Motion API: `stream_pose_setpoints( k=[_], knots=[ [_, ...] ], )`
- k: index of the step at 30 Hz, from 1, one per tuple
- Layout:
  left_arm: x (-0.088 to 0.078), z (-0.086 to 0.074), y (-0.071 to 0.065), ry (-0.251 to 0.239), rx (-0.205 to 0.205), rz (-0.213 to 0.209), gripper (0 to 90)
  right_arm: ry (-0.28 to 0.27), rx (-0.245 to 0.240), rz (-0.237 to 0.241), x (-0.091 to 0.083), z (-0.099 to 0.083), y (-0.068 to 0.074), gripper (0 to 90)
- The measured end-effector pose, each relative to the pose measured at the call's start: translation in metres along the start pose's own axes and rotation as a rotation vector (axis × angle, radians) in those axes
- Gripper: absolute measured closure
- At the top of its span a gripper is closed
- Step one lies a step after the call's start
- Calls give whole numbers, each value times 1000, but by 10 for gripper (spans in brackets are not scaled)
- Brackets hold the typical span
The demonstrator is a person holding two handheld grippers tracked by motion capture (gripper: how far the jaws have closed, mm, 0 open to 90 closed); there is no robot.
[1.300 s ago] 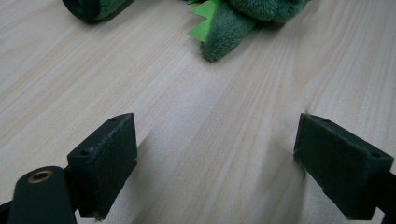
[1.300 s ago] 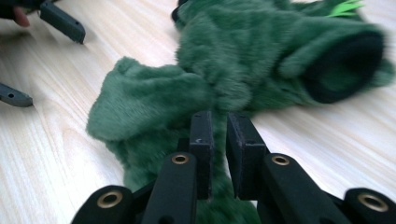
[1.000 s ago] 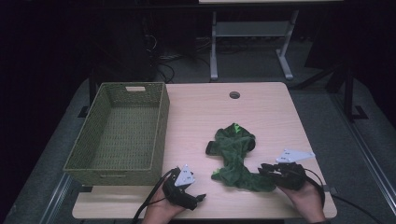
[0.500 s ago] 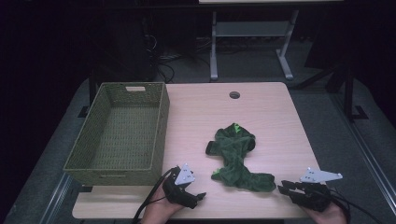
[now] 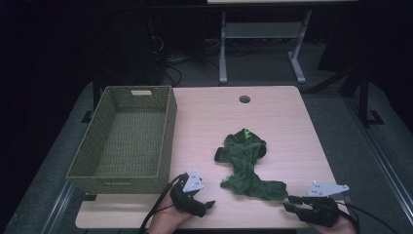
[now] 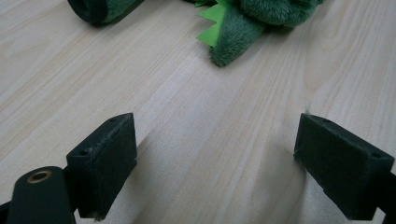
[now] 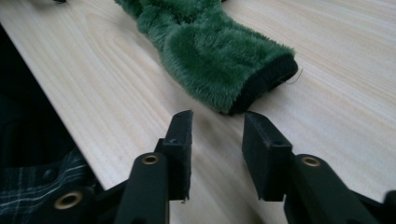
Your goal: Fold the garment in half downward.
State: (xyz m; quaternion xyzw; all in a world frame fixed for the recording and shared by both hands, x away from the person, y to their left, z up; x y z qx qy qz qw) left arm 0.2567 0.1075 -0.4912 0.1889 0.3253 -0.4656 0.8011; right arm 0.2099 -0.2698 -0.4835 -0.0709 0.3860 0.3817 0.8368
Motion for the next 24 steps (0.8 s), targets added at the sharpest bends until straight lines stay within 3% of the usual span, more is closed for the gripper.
stream_pose_setpoints(
  k=[4,6,7,8,12,19,24],
  knots=[
    [0,0,0,-1,-4,3,123,-10,13,-7,4,7,-5,612],
    [0,0,0,-1,-4,4,123,-4,8,9,7,9,-8,678],
    [0,0,0,-2,-5,4,123,-6,7,9,8,11,-8,772],
    [0,0,0,-2,-5,4,123,-13,-2,20,9,12,-8,806],
    [0,0,0,-1,-4,4,123,-65,-26,15,2,22,-5,846],
    [0,0,0,-2,-5,4,123,-129,-136,69,-4,61,12,851],
    [0,0,0,-2,-5,4,123,-123,-223,117,6,91,25,852]
  ],
)
Point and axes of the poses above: each handheld gripper's, and its own axes: x roughly forward along the jaws, z roughly out of its top, y roughly to its left, the point moved 2 cm from there along x, roughly forward along the jaws
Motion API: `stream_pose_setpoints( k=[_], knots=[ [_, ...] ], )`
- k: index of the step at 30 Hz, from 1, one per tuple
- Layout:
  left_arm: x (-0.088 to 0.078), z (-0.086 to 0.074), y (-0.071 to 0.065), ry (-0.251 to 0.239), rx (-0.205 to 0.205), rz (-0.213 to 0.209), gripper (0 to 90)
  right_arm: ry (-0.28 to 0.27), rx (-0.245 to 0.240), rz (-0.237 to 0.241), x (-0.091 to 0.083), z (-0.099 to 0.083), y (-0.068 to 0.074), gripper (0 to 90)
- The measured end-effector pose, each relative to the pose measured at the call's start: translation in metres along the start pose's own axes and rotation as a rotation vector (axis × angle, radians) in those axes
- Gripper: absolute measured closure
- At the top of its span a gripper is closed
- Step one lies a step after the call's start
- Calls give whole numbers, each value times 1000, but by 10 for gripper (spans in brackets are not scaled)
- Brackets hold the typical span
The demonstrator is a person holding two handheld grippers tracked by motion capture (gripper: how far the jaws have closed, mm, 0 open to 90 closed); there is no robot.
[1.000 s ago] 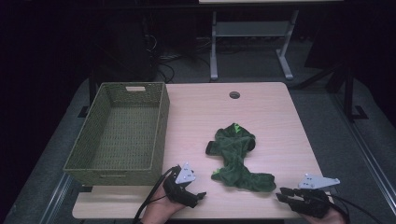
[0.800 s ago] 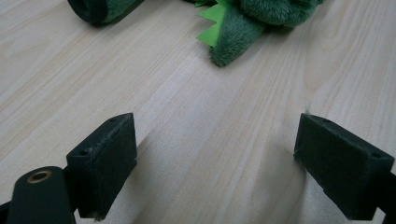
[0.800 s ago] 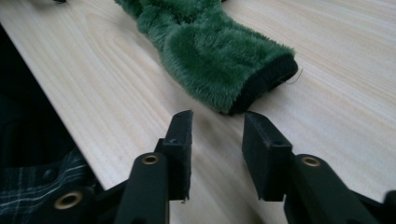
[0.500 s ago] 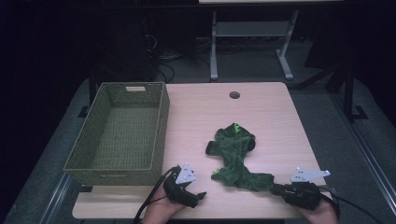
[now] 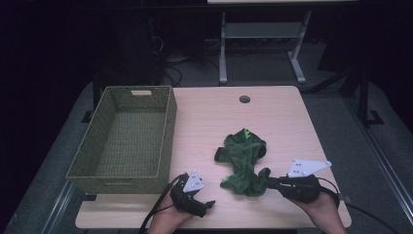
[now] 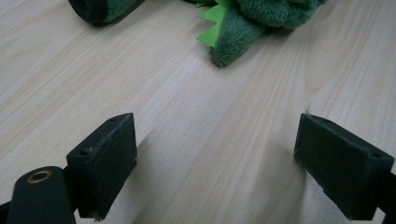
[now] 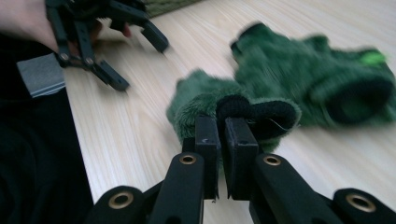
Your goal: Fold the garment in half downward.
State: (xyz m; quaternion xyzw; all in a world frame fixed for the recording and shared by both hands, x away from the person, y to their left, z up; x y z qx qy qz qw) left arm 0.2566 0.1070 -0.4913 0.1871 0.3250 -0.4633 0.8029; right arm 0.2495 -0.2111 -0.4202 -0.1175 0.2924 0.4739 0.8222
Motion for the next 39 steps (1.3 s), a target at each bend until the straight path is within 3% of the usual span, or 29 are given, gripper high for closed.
stream_pose_setpoints(
  k=[7,13,16,18,20,28,33,39],
  knots=[
    [0,0,0,-2,-4,-1,123,24,-51,58,29,25,2,845],
    [0,0,0,-2,-3,0,123,26,-32,91,56,33,-4,768],
    [0,0,0,-1,3,2,123,-10,-17,96,58,36,-8,773],
    [0,0,0,-2,0,1,123,-15,-9,73,58,37,-11,815],
    [0,0,0,-2,-2,0,123,14,1,47,65,35,-14,844],
    [0,0,0,1,3,0,122,167,-13,31,101,22,-12,887],
    [2,5,0,23,14,-3,126,162,6,28,99,18,-14,878],
    [-2,22,0,-2,31,-4,126,113,18,43,85,25,-17,749]
  ],
)
Point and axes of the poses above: each handheld gripper's, and its own axes: x roughly forward along the jaws, z roughly out of its top, y roughly to its left, the point moved 2 cm from there along x, roughly forward along the jaws
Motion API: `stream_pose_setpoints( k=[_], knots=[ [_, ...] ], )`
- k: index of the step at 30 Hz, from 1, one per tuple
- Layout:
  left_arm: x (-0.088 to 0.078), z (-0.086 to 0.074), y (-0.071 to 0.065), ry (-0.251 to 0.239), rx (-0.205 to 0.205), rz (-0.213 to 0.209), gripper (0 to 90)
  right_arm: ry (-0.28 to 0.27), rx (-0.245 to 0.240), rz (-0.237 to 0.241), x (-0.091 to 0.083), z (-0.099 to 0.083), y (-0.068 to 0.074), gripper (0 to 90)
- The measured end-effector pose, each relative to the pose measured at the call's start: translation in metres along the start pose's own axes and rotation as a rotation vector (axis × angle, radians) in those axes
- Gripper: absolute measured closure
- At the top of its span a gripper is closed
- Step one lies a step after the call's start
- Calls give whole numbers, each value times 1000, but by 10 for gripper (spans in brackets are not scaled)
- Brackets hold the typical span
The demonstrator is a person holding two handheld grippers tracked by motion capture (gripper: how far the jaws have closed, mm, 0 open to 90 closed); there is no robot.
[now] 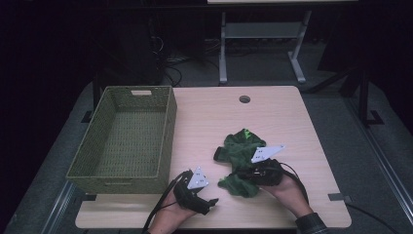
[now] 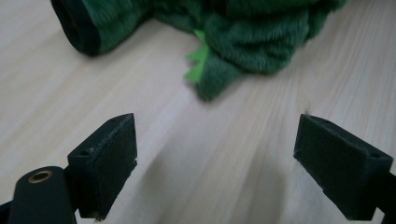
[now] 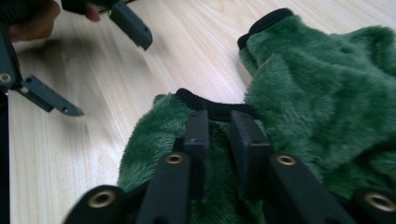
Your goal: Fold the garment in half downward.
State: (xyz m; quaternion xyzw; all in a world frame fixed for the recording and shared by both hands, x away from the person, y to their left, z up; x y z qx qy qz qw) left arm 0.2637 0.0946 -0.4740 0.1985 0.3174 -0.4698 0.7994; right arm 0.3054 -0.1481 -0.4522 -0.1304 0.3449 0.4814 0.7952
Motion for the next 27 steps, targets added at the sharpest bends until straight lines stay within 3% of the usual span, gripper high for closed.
stream_pose_setpoints(
  k=[3,6,12,14,20,27],
  knots=[
    [-1,12,4,-27,-17,-16,131,-16,10,-4,-7,5,-2,706],
    [-1,23,8,-18,-6,-26,133,-29,27,-16,-13,8,-7,652],
    [4,49,22,-38,-11,-24,155,-39,67,-79,-23,16,-26,618],
    [7,58,29,-43,-11,-17,172,-46,76,-111,-26,19,-37,614],
    [21,82,55,-59,-32,-3,333,-53,111,-177,-36,28,-68,604],
    [49,109,92,-50,-40,71,468,-49,188,-227,-36,28,-110,599]
  ],
)
Point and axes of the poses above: each handheld gripper's, and its own axes: x roughly forward along the jaws, z roughly out of its top, y roughly to its left, the point moved 2 cm from there along x, roughly forward along the jaws
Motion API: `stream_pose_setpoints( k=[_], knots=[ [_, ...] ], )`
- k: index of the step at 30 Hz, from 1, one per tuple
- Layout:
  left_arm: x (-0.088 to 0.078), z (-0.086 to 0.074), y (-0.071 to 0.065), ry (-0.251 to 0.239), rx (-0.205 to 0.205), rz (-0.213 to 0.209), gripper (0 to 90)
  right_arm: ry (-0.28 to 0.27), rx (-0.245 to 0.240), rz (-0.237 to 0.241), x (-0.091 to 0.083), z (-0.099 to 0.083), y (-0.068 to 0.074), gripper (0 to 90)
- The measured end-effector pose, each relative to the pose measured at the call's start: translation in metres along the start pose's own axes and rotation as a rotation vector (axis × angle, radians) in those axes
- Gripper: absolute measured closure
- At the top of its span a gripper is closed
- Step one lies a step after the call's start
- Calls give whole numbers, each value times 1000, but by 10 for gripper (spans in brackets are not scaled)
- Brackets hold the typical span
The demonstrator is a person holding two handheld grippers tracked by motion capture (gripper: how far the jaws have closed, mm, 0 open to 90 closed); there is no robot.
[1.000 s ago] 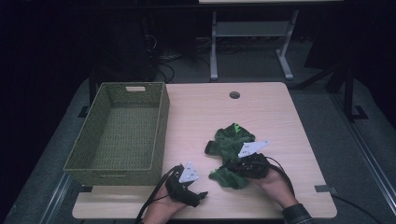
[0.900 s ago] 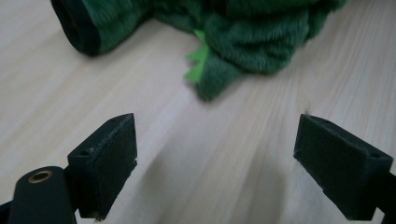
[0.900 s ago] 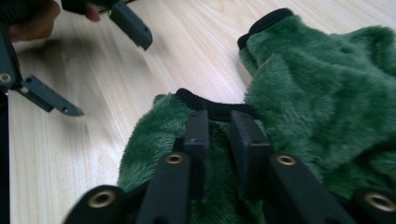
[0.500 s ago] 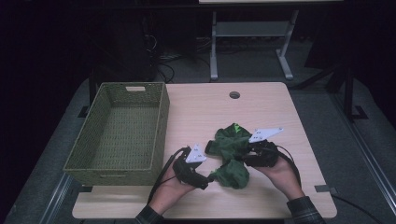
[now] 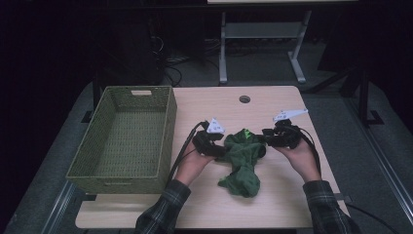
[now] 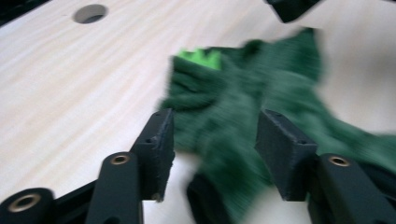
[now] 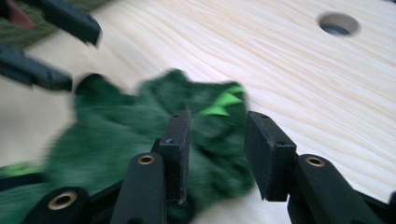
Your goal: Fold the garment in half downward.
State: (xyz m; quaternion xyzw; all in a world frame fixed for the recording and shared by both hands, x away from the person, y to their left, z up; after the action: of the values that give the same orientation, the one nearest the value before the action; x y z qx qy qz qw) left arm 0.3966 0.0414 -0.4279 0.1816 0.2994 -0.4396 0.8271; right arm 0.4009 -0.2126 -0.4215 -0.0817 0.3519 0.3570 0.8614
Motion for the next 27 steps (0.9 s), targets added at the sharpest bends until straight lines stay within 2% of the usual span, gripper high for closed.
stream_pose_setpoints(
  k=[2,5,9,12,17,20,21,24,25,27],
  knots=[
    [14,4,13,31,0,10,485,21,27,-22,7,-2,-14,596],
    [32,7,27,73,-11,9,489,43,47,-29,18,-7,-28,591],
    [51,6,39,102,-20,4,489,86,41,-21,32,-15,-33,577],
    [58,3,40,121,-20,-8,487,125,14,-10,41,-20,-30,564],
    [65,-4,36,167,29,-16,470,193,-52,-19,50,-25,-25,548],
    [69,-6,34,170,34,-22,471,208,-74,-27,51,-26,-23,549],
    [71,-6,34,168,38,-28,483,207,-84,-28,52,-26,-23,565],
    [73,-4,33,164,36,-54,545,195,-96,-38,53,-24,-21,704],
    [74,-4,32,166,43,-63,587,191,-101,-64,54,-23,-21,752],
    [74,-2,31,169,52,-86,694,180,-91,-80,55,-22,-20,833]
  ],
)
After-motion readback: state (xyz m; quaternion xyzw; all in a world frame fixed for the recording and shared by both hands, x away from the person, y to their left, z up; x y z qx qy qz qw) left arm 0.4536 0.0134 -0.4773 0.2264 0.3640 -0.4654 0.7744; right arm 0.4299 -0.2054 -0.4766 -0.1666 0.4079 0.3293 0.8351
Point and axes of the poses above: each handheld gripper's, and its own axes: x roughly forward along the jaws, z roughly out of its top, y roughly to its left, the point moved 2 cm from there along x, roughly forward along the jaws
